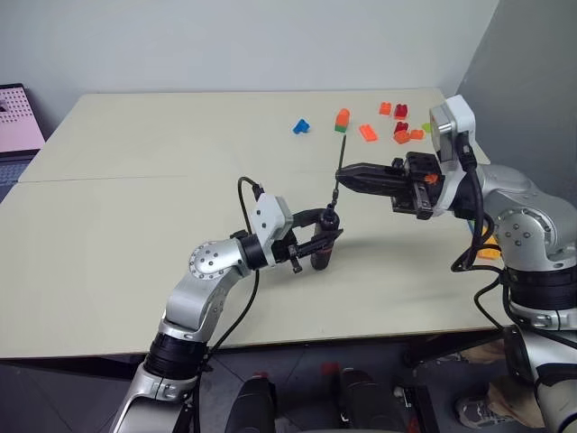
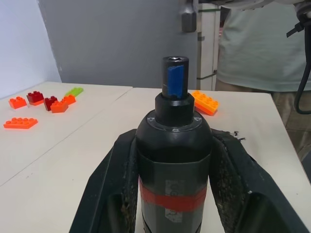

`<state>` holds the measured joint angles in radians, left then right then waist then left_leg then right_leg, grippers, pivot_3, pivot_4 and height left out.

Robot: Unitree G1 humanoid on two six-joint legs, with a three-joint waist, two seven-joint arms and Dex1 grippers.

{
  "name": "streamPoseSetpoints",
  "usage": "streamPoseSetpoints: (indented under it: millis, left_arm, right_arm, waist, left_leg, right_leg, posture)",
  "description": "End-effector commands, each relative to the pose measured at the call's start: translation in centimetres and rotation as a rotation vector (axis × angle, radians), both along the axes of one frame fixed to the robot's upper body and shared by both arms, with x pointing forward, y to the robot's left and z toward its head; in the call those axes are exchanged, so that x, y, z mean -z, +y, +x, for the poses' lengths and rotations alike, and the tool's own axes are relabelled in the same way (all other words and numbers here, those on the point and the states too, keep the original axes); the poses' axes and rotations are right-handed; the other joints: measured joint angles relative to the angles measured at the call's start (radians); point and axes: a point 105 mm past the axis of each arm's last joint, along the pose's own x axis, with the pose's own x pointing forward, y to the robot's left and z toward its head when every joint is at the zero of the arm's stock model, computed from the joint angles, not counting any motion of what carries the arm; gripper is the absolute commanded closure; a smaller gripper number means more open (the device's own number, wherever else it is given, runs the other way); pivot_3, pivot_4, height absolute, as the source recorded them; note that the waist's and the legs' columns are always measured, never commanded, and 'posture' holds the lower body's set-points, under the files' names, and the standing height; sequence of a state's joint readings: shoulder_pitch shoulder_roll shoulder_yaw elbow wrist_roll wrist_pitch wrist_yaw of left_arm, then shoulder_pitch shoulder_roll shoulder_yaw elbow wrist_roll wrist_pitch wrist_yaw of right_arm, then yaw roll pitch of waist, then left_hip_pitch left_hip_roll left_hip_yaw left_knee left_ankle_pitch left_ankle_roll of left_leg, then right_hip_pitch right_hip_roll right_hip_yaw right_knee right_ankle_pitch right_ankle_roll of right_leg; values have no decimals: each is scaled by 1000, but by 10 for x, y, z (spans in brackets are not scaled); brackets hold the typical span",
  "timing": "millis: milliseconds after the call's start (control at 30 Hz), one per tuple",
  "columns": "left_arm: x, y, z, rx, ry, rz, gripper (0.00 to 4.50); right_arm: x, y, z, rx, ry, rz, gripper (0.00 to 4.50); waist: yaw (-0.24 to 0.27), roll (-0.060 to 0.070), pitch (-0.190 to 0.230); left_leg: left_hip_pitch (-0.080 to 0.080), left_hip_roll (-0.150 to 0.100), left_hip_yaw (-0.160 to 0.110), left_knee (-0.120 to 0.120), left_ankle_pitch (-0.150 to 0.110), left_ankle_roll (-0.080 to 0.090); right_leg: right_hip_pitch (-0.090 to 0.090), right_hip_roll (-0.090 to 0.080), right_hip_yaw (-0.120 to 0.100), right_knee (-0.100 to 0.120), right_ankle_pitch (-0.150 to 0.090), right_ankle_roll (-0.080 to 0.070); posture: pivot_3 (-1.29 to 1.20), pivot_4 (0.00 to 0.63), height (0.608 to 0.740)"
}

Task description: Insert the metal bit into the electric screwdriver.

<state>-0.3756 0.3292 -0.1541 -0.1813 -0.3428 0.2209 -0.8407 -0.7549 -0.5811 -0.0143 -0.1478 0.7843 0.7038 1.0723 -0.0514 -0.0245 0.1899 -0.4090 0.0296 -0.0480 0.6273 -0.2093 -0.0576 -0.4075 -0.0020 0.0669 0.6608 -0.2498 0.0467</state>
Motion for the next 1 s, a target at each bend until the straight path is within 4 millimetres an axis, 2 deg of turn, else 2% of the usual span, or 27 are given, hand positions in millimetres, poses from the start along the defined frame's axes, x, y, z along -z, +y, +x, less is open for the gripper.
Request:
streamPoseSetpoints:
  millis: [33,600,1000]
  left_arm:
    - [1,4,-2,-8,-13,15,2858]
    - [4,5,-1,-11,-10,28,2858]
    - [5,6,-2,-6,-12,34,2858]
  right_arm:
    - [-9,0,-3,-12,-50,8,4500]
    - [-7,8,-5,-33,-64,-1,4500]
    - [4,10,-2,-24,-74,-51,4500]
  waist:
    - [0,0,0]
    - [-1,0,0]
    - [-2,0,0]
  left_leg:
    - [0,0,0,0,0,0]
    - [0,0,0,0,0,0]
    - [0,0,0,0,0,0]
  right_leg:
    - [0,0,0,0,0,0]
    - [0,0,0,0,0,0]
    - [0,0,0,0,0,0]
  posture:
    - [0,150,740]
    - [0,150,740]
    - [0,150,740]
